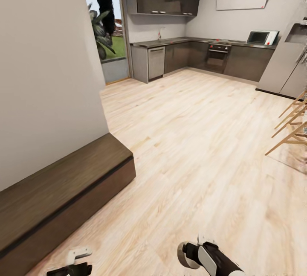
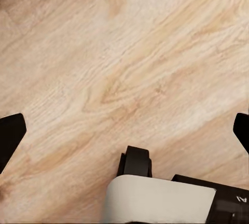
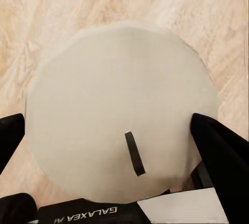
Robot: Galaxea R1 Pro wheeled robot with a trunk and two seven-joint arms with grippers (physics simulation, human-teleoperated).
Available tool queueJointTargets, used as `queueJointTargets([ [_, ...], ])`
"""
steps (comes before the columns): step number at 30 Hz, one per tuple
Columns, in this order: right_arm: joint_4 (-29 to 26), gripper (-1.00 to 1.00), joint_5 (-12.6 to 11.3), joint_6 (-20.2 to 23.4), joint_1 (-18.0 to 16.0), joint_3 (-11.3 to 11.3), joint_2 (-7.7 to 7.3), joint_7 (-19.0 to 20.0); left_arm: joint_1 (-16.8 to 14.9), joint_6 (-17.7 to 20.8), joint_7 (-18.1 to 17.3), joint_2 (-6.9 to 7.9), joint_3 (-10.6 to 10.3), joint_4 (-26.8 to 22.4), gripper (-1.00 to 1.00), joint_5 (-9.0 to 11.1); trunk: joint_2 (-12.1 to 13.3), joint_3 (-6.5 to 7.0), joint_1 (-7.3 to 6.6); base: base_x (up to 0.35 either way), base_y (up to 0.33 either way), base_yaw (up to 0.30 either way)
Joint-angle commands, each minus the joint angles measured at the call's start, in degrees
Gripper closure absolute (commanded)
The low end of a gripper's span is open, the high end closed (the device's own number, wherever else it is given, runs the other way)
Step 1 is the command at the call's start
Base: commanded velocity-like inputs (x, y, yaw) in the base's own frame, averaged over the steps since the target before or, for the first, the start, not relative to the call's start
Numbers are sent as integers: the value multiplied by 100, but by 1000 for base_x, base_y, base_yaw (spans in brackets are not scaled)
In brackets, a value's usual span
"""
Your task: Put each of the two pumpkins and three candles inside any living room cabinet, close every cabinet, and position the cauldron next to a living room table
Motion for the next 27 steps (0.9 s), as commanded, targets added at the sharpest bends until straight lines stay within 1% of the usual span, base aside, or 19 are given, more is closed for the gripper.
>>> queueJointTargets([
  [1,-1,100,-2,-34,61,1,-2,-3,-1,-79,2,-29,-8,136,-100,-117,41,11,-23,0,0,-159],
  [2,3,100,-1,-72,142,0,-5,-8,-1,-156,3,-60,-14,253,-100,-263,82,21,-45,0,0,-159],
  [3,4,100,1,-97,180,0,-5,-9,-1,-189,7,-83,-18,316,-100,-337,122,30,-67,0,0,-159],
  [5,13,100,-1,-174,227,-4,-10,-11,1,-229,11,-161,-29,400,-100,-455,202,50,-111,0,0,-160],
  [8,23,100,-3,-282,280,-25,-22,-12,-10,-238,13,-229,-30,408,-100,-602,322,79,-177,0,0,-162],
  [10,29,100,-3,-326,307,-52,-29,-14,-30,-239,14,-256,-29,408,-100,-656,402,99,-220,0,0,-164],
  [13,34,100,-3,-356,323,-76,-42,-19,-41,-245,14,-271,-29,408,-100,-686,523,128,-286,0,0,-165],
  [16,48,100,-4,-488,331,-85,-126,-21,-44,-242,3,-282,-31,408,-100,-683,523,104,-286,0,0,-162],
  [22,51,100,-4,-592,334,-86,-152,-15,-45,-239,-3,-285,-37,408,-100,-679,523,75,-286,33,0,-75],
  [27,56,100,-9,-601,340,-87,-228,-13,-44,-241,-4,-285,-43,408,-100,-679,523,73,-286,54,0,-33],
])
